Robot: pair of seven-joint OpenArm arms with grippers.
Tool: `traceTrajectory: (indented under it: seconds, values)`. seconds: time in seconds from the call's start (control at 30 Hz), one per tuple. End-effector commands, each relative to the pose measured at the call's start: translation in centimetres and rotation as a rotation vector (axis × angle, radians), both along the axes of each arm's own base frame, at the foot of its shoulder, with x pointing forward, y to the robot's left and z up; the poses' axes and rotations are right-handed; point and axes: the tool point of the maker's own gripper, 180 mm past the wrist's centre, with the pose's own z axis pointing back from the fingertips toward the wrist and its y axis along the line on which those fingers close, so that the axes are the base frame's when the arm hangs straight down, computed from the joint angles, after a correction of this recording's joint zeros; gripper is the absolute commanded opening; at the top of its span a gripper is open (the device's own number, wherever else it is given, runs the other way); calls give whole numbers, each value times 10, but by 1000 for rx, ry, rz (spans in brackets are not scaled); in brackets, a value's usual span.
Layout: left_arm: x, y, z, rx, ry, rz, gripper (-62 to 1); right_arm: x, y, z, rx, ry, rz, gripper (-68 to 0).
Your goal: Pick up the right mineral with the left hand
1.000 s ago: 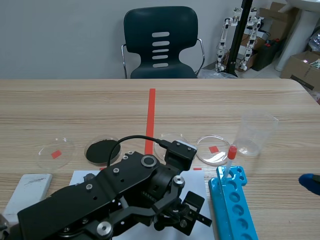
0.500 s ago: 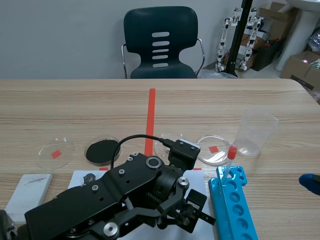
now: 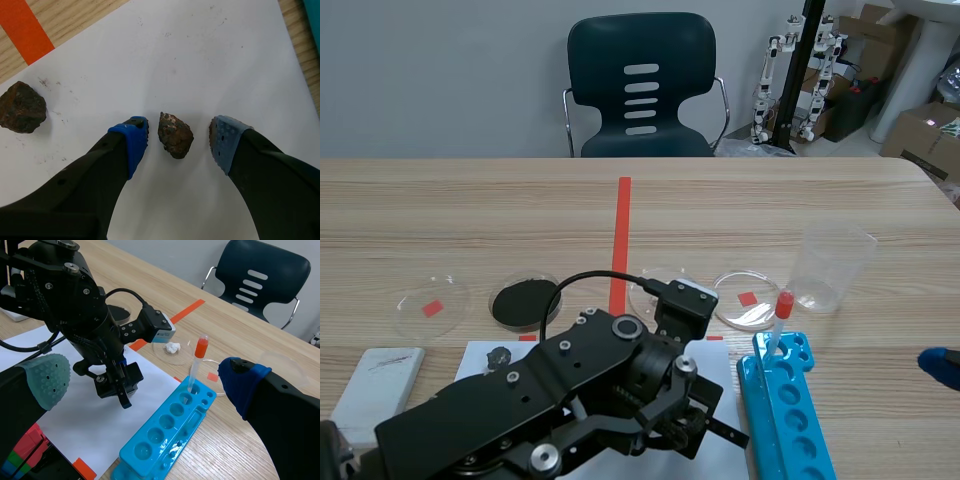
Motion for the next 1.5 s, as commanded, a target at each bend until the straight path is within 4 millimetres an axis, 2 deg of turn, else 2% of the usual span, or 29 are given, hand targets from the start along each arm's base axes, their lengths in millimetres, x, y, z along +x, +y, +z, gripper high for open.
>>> traceTrajectory:
  seconds: [0.0, 0.33, 0.47, 0.57, 0.7, 0.73, 1.03, 1.2, 1.37, 1.47]
  values:
    - [5, -10, 9, -31, -23, 0, -314, 2, 1, 6, 13, -20, 2, -54]
    - [6, -10, 10, -35, -27, 0, -314, 2, 1, 6, 13, -20, 2, -54]
    - [5, -10, 9, -35, -21, 1, -419, 2, 1, 6, 13, -20, 2, -54]
    - [4, -10, 9, -34, -18, 1, -448, 2, 1, 6, 13, -20, 2, -54]
    - [3, -10, 8, -31, -11, 1, -579, 2, 1, 6, 13, -20, 2, -54]
    - [3, -10, 8, -31, -11, 1, -586, 2, 1, 6, 13, -20, 2, -54]
    - [0, -3, 7, -28, -19, 1, -586, 2, 1, 6, 13, -20, 2, -54]
    - [8, 4, 27, -111, -124, 32, -586, 2, 1, 6, 13, -20, 2, -54]
    - [14, 28, 47, -163, -211, 94, -586, 2, 1, 6, 13, -20, 2, -54]
    - [17, 57, 57, -166, -266, 148, -585, 2, 1, 6, 13, -20, 2, -54]
